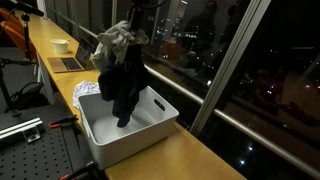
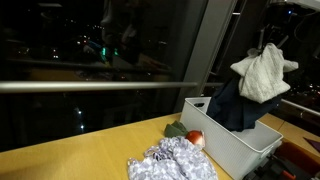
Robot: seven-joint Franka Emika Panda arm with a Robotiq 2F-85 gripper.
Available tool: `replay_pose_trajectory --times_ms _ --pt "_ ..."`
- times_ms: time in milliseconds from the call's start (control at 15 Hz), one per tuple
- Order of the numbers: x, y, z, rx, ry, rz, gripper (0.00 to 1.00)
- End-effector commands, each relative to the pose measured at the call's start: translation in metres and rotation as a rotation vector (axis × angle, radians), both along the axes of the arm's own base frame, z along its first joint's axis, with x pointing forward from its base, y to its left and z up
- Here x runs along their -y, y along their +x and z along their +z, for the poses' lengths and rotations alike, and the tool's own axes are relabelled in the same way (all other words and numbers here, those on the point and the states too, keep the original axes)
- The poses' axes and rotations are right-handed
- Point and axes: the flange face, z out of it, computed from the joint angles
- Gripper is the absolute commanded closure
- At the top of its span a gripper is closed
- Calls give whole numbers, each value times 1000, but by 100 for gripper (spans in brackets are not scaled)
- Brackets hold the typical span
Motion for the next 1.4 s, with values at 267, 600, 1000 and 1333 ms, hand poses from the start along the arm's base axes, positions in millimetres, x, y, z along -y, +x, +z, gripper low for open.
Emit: replay_pose_trajectory --times_ms 267,600,1000,1333 --pt "-19 -19 -8 19 -15 47 29" --pt "-110 -37 -16 17 44 170 0" --pt "-255 -57 -103 -20 63 376 0" --pt "-316 -64 -205 -132 53 497 0"
